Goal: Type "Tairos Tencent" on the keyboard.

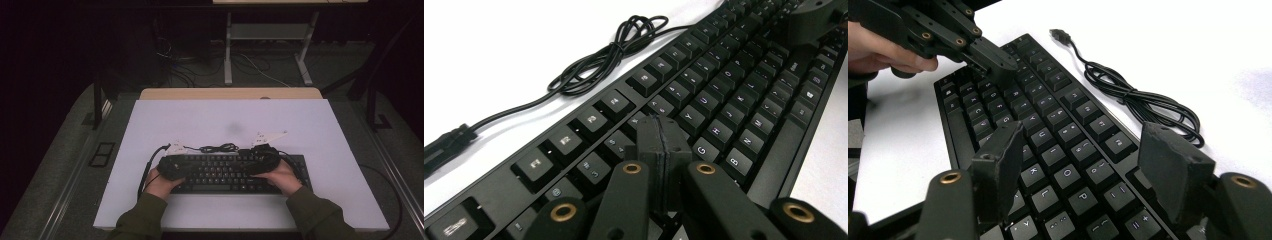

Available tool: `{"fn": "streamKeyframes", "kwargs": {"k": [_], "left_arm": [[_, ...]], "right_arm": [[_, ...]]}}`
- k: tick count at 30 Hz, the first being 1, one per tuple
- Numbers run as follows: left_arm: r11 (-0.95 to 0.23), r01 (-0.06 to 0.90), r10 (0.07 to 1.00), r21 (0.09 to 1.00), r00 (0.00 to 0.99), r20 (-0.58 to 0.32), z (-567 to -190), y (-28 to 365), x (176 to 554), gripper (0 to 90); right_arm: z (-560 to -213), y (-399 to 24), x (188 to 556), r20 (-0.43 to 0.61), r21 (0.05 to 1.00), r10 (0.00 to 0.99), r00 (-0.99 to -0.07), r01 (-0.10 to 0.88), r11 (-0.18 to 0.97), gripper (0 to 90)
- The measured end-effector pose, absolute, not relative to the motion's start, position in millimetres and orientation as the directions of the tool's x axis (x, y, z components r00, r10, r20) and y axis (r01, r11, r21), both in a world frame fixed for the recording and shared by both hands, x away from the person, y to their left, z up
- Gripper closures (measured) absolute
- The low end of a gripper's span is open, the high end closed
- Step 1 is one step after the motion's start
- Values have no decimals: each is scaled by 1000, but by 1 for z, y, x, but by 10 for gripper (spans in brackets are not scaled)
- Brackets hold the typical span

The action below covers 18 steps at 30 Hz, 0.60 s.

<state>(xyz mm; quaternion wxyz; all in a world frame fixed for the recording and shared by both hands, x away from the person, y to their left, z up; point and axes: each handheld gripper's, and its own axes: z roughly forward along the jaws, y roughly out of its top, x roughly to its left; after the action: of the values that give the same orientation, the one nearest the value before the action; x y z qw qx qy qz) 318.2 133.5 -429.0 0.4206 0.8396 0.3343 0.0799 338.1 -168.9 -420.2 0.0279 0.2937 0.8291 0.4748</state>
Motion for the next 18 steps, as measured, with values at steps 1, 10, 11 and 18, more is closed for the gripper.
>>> {"fn": "streamKeyframes", "kwargs": {"k": [1,10,11,18], "left_arm": [[-425,493,627,759,765,-147,-429,133,318,887],[-443,494,623,748,770,-139,-431,131,320,887],[-432,498,627,752,765,-146,-432,130,320,887],[-444,496,623,746,770,-142,-433,129,321,887]], "right_arm": [[-420,-169,338,232,802,515,-825,461,378,342],[-421,-171,338,232,799,521,-822,466,380,341],[-421,-172,338,230,798,522,-821,466,381,341],[-421,-172,337,229,797,523,-821,466,383,341]]}}
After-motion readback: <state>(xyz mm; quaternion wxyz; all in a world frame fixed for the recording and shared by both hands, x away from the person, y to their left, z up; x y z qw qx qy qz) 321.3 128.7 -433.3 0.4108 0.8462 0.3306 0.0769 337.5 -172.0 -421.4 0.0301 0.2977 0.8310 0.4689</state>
